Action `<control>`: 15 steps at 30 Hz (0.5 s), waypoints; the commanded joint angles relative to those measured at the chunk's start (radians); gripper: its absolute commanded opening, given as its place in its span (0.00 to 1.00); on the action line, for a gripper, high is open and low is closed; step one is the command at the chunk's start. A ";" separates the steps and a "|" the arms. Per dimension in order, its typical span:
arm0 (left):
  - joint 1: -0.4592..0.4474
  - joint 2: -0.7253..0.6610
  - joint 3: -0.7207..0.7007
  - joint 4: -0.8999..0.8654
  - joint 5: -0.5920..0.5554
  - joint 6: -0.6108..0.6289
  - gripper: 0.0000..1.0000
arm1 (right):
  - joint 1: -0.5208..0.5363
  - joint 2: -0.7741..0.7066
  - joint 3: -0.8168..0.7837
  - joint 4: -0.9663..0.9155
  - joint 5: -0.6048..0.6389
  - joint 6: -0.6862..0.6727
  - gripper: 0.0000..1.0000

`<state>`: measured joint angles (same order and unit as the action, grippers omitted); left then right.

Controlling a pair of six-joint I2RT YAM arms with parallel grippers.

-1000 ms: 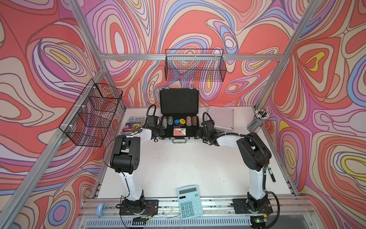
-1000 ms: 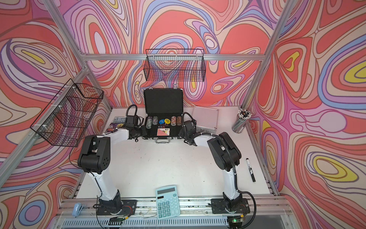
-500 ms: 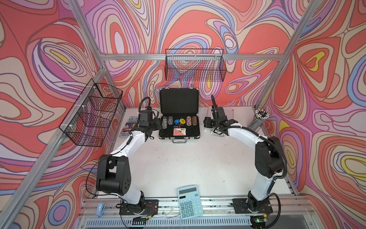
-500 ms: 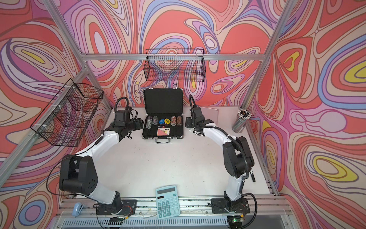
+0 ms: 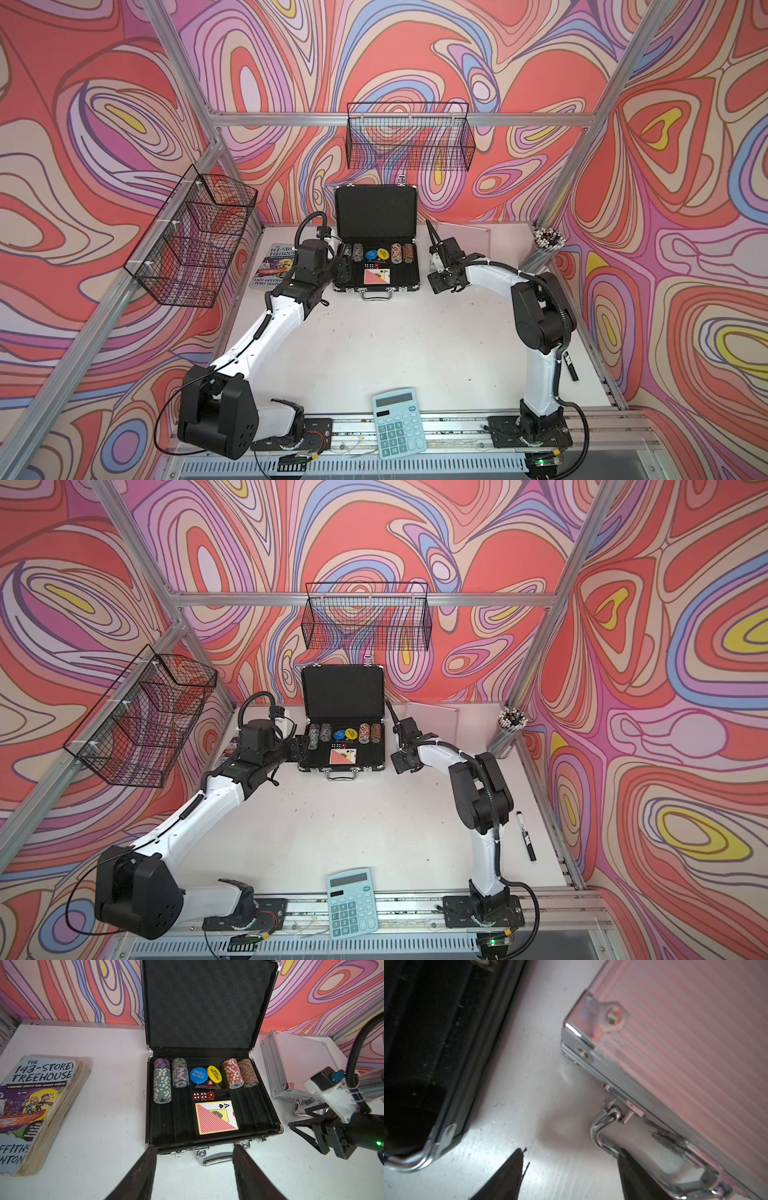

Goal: Open the poker set cases
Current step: Move the poker set case to the center of the board.

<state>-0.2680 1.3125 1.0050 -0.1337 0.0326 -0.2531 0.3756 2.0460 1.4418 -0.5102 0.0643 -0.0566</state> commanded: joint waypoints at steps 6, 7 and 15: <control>-0.013 -0.011 -0.025 0.001 -0.009 0.020 0.61 | -0.029 0.092 0.043 0.025 -0.070 -0.063 0.74; -0.015 -0.009 -0.025 0.001 -0.007 0.021 0.61 | -0.033 0.101 0.045 0.019 -0.096 -0.070 0.74; -0.016 0.003 -0.019 0.007 -0.005 0.023 0.61 | -0.038 0.110 0.030 -0.047 -0.267 -0.121 0.69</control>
<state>-0.2810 1.3102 0.9890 -0.1337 0.0292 -0.2390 0.3290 2.1220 1.4933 -0.4885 -0.0750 -0.1307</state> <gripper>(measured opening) 0.605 0.696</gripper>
